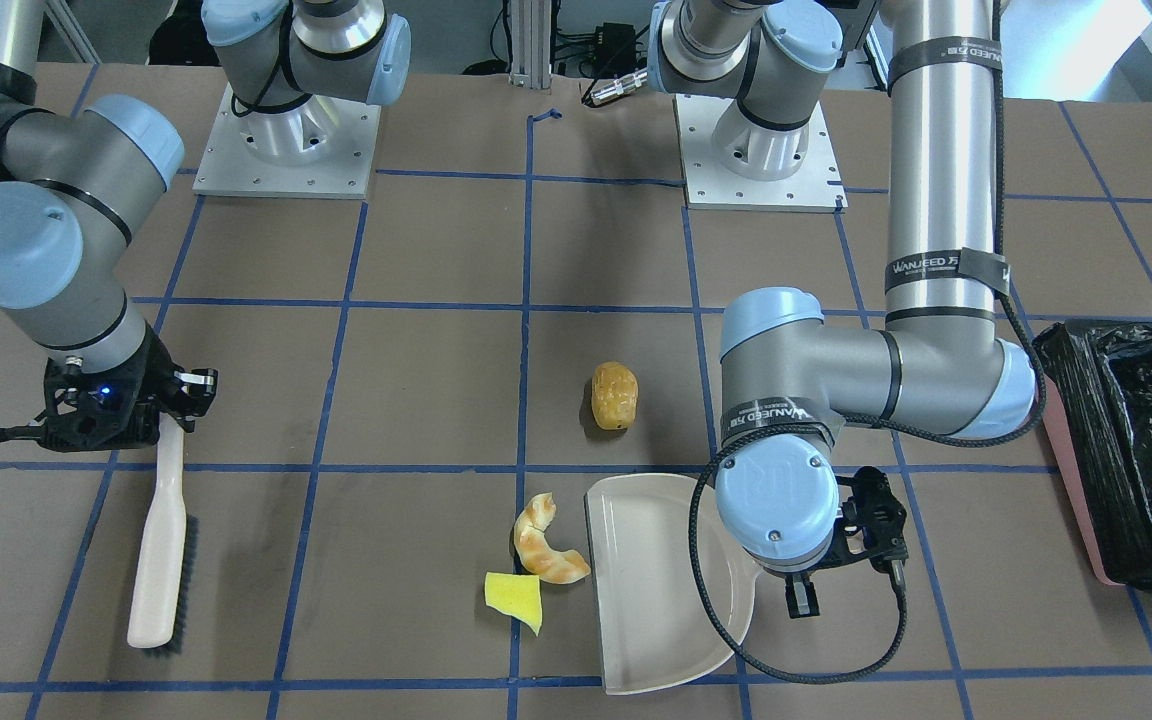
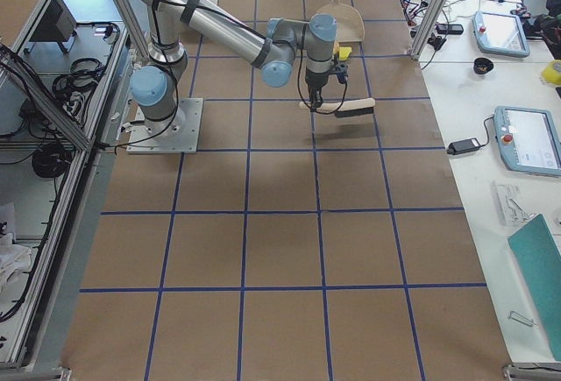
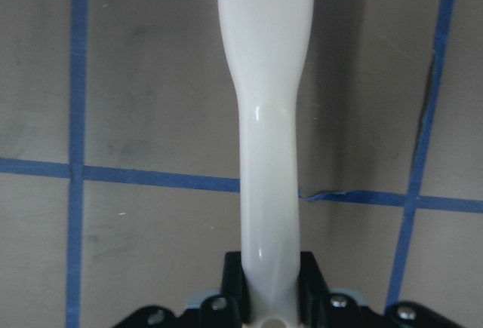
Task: Sweep and dump trash into bin
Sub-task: 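Sweep the shrimp toy and sponge into the dustpan with the right gripper's brush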
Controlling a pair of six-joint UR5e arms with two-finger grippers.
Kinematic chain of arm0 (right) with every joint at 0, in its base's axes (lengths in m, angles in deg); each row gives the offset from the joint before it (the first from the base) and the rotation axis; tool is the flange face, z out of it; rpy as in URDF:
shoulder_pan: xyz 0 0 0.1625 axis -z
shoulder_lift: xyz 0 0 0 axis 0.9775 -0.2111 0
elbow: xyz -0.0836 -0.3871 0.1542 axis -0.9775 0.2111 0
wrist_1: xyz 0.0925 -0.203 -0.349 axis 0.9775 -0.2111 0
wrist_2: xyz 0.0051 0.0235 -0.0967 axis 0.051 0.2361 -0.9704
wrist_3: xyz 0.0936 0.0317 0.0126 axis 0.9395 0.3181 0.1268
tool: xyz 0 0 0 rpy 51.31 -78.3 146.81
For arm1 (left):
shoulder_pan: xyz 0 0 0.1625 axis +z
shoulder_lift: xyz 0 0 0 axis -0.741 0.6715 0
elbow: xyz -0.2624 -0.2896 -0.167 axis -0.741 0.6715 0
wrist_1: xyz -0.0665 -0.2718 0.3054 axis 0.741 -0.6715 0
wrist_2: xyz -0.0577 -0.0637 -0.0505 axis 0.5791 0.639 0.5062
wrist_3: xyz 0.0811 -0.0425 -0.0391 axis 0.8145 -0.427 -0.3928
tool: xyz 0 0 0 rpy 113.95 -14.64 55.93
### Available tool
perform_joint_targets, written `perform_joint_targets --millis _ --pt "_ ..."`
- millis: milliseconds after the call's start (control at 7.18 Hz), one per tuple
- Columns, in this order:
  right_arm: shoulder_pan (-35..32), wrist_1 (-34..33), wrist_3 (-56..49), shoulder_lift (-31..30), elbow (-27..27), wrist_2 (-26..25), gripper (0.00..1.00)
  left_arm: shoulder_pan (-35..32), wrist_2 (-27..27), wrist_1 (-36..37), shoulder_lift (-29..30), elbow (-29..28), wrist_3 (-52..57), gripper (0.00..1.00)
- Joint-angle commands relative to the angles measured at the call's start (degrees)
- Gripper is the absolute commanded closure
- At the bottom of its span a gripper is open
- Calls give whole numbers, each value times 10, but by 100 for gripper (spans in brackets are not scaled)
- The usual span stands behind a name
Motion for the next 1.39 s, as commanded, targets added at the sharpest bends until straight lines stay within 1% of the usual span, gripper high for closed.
perform_joint_targets --millis 0,418,696,836,975,1114,1254 --pt "-71 5 74 7 4 42 100 -20 0 5 -16 35 -4 100" --pt "-160 8 203 40 32 42 100 -21 2 10 -16 41 -19 100" --pt "-208 6 287 61 37 45 100 -21 7 20 -17 41 -20 100" --pt "-237 0 332 65 39 60 100 -21 8 26 -17 41 -20 100" --pt "-258 6 369 80 60 68 100 -21 7 26 -17 41 -20 100" --pt "-282 8 403 110 91 69 100 -21 8 26 -16 41 -21 100" --pt "-290 8 421 137 120 69 100 -22 9 26 -16 41 -21 100"
